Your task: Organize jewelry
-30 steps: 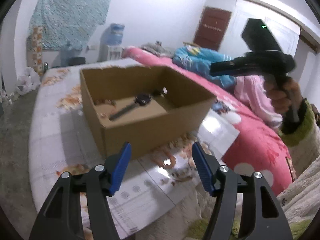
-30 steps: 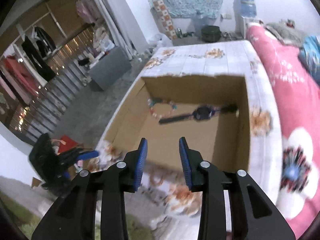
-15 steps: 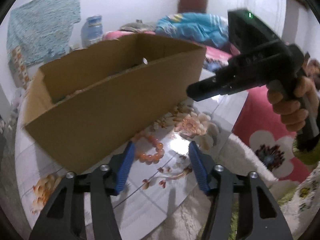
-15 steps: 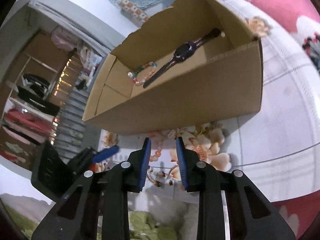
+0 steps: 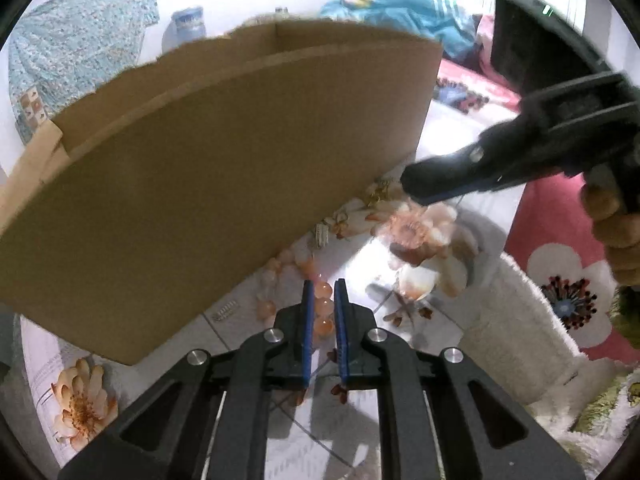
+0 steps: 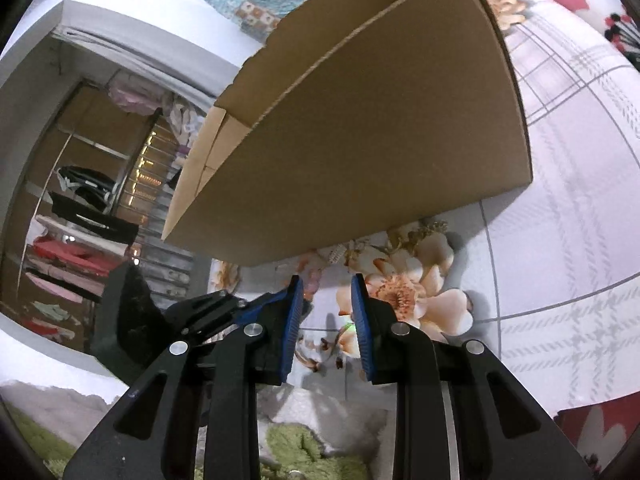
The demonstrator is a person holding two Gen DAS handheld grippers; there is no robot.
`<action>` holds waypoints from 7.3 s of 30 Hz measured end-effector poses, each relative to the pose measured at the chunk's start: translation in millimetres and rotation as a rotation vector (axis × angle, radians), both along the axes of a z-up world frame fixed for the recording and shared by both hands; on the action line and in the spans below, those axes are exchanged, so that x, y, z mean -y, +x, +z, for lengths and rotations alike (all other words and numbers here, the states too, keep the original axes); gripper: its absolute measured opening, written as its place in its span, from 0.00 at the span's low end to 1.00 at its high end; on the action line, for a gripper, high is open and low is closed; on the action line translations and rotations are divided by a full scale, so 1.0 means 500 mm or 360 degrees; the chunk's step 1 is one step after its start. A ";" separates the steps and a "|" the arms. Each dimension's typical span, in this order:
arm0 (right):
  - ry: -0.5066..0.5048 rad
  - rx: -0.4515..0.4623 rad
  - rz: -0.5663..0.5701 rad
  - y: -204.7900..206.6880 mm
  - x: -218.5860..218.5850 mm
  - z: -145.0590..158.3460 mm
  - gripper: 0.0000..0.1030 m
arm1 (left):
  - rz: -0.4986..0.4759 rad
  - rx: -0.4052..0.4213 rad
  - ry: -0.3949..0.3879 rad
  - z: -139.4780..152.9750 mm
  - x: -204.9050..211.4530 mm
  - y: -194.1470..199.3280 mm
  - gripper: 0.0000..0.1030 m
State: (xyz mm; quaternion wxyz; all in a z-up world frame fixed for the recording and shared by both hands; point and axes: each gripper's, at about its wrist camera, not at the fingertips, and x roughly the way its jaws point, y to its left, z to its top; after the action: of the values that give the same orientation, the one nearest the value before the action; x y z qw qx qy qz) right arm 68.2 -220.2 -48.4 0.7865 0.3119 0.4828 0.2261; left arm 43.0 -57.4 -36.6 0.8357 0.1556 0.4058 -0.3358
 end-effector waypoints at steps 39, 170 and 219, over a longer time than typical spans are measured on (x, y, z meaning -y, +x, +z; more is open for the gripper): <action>-0.0010 -0.0021 -0.0053 -0.001 0.011 0.021 0.25 | 0.0629 -0.0448 -0.0657 0.031 -0.292 0.023 0.40; -0.0993 0.0519 0.0274 -0.080 -0.196 0.020 0.10 | 0.0007 -0.0043 0.0162 -0.014 -0.032 0.063 0.14; -0.0589 0.0373 0.0040 0.172 -0.072 0.142 0.22 | 0.0367 0.0073 0.0015 0.144 -0.062 0.242 0.16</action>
State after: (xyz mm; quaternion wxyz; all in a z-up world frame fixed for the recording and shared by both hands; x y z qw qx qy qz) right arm 154.1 -184.3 22.3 0.8782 0.1277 0.4251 0.1781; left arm 164.0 -26.3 35.6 0.8770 0.1195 0.4035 -0.2319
